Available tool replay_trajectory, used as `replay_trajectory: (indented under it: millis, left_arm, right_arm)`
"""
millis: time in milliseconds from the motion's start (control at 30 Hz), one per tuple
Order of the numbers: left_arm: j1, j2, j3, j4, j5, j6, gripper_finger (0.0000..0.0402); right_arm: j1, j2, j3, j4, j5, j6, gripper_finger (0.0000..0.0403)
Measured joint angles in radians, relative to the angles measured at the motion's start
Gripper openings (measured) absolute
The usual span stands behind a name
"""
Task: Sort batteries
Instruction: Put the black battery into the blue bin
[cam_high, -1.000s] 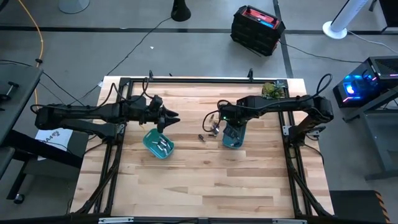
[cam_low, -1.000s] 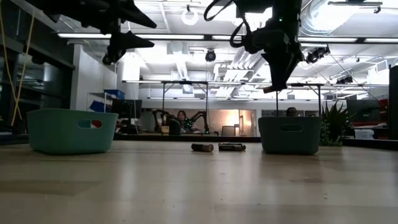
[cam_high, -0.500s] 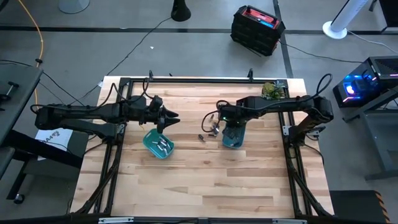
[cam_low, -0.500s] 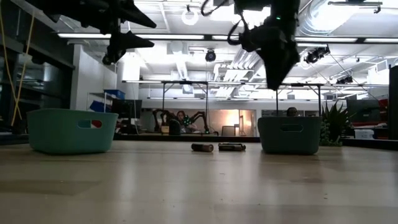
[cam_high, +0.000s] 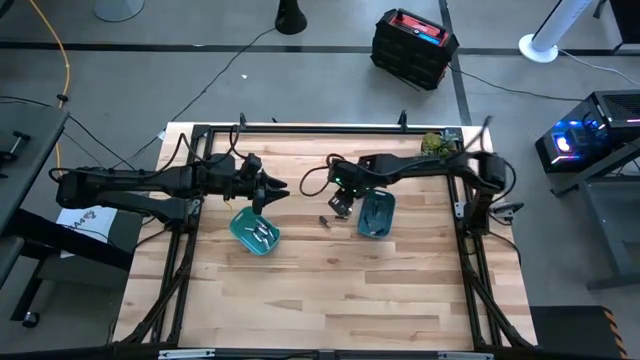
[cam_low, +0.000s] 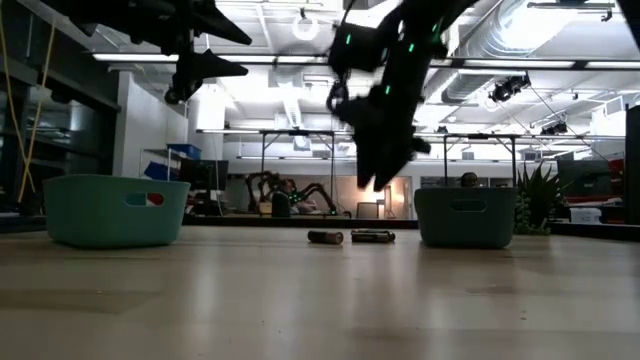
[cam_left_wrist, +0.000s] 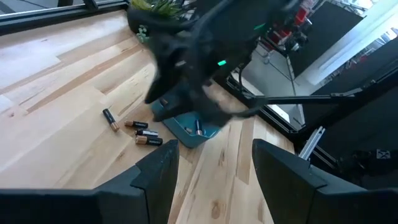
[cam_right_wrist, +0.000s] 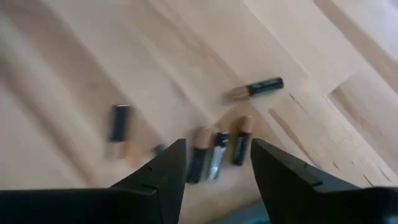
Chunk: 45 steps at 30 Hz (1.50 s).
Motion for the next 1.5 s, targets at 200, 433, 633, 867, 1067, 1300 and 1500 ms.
replay_trajectory:
  millis: [200,433,633,867,1067,1300,1500]
  left_arm:
    - [0.000,0.000,0.000,0.000,0.000,-0.005,0.0197]
    - [0.000,0.000,0.000,0.000,0.000,-0.005,0.0197]
    - [0.000,0.000,0.000,0.001,-0.012,-0.005,0.0197]
    - [0.000,0.000,0.000,0.001,-0.021,-0.005,0.0197]
    - [0.000,0.000,0.000,0.000,-0.021,-0.005,0.0197]
    - [0.000,0.010,0.000,0.002,-0.036,-0.020,0.0197]
    - [0.004,0.085,0.000,0.065,-0.048,-0.031,0.0197]
  right_arm:
    - [-0.057,0.102,0.000,0.004,0.001,-0.002,0.0172]
    - [-0.067,0.162,0.000,0.011,-0.034,-0.046,0.0172]
    - [-0.058,0.196,0.005,0.009,-0.006,-0.046,0.0140]
    - [-0.056,0.182,0.020,-0.004,0.067,-0.107,0.0016]
    - [-0.052,0.084,0.107,-0.103,0.126,-0.156,0.0007]
    - [0.055,-0.120,0.056,-0.310,0.114,-0.096,0.0006]
    - [0.139,-0.250,-0.147,-0.306,0.073,0.114,0.0015]
